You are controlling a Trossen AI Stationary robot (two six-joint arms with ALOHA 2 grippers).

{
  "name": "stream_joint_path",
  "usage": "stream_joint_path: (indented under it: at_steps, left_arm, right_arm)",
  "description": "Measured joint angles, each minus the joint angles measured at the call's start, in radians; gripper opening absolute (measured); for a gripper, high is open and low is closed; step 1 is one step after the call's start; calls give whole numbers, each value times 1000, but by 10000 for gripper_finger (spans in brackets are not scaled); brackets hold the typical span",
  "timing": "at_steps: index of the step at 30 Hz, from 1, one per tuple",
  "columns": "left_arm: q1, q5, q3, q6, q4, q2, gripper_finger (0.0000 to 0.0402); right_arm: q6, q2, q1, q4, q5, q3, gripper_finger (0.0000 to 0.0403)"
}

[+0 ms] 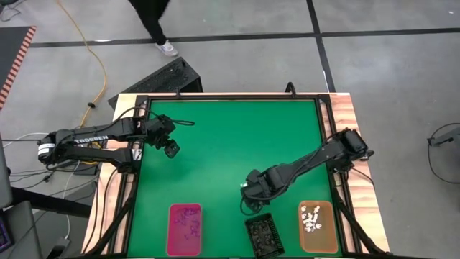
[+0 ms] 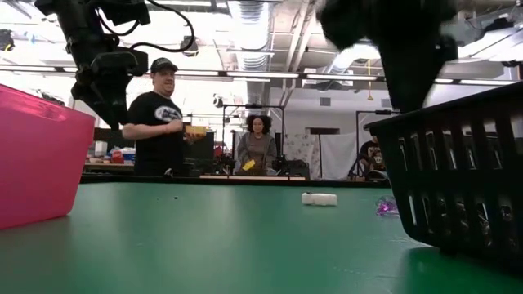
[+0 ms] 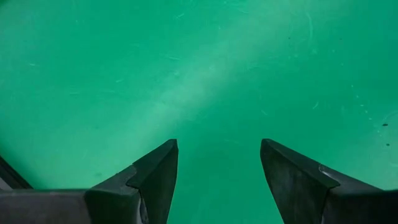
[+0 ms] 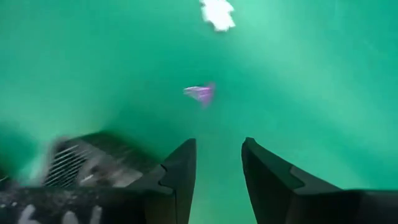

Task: Sort Halloween decoration
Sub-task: Put the violet witch hat toy into the red organizing bin

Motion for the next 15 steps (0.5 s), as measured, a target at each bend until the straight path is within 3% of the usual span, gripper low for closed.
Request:
stream_joint_path:
  at_steps: [8,15]
  left_arm:
    - [0,0,0,-9,-1,0,219]
    - [0,-9,0,-11,-2,0,219]
  right_arm:
    - [18,6,-40,258,-7,-163,170]
    - [21,19,-32,333,-10,-215,169]
